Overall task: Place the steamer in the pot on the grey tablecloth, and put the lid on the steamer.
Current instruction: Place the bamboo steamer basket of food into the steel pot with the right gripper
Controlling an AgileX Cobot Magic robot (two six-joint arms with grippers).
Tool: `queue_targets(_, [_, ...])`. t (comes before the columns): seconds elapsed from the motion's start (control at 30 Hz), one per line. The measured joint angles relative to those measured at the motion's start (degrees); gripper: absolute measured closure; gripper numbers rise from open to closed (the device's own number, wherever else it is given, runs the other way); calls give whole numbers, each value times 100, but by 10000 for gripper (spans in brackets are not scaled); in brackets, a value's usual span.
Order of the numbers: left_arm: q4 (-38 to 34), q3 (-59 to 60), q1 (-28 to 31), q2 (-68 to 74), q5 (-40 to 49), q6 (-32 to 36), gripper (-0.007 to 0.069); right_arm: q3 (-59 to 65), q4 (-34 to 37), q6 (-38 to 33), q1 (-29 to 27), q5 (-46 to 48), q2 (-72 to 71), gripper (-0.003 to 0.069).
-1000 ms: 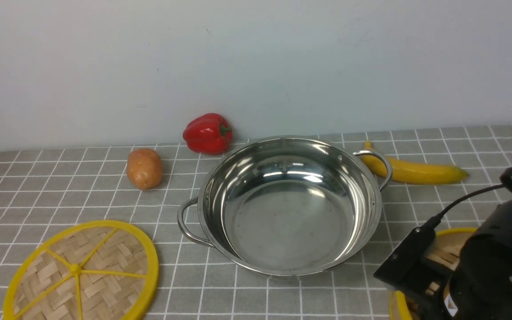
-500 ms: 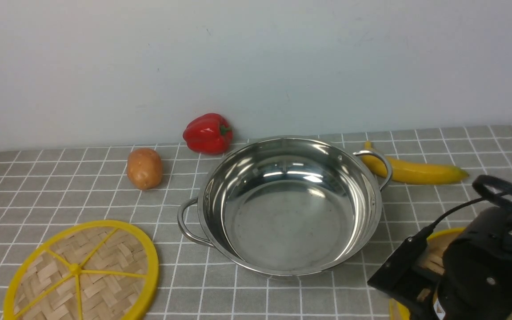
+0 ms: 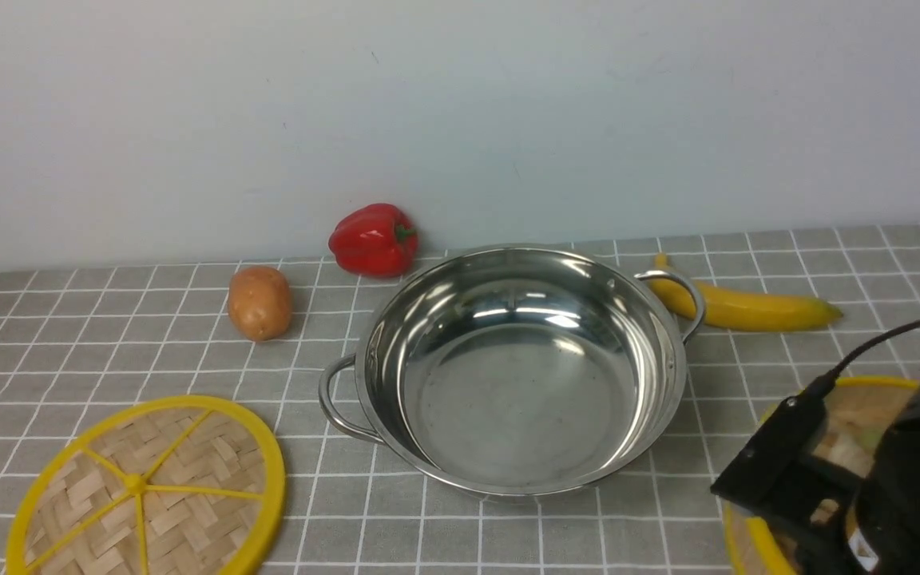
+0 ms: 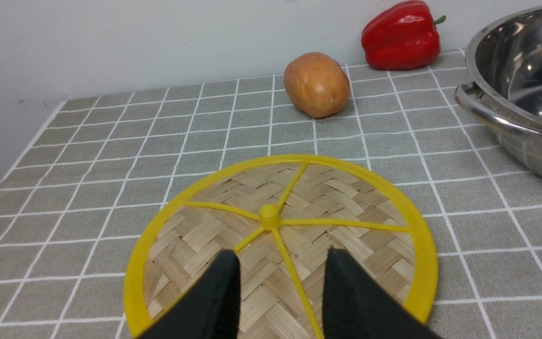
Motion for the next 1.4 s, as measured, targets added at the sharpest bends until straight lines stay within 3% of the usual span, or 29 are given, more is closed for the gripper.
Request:
queue_targets(0.23, [0, 0, 0, 0, 0, 0, 382, -69, -367, 67, 0, 711, -764, 598])
queue_targets(0.47, [0, 0, 0, 0, 0, 0, 382, -1298, -222, -574, 0, 784, -734, 598])
queue_targets(0.73, [0, 0, 0, 0, 0, 0, 382, -3594, -15, -1968, 111, 826, 530, 598])
queue_targets(0.9, [0, 0, 0, 0, 0, 0, 382, -4456, 77, -2380, 380, 820, 1360, 598])
queue_targets(1.4, [0, 0, 0, 0, 0, 0, 382, -4823, -124, -2852, 659, 879, 2617, 598])
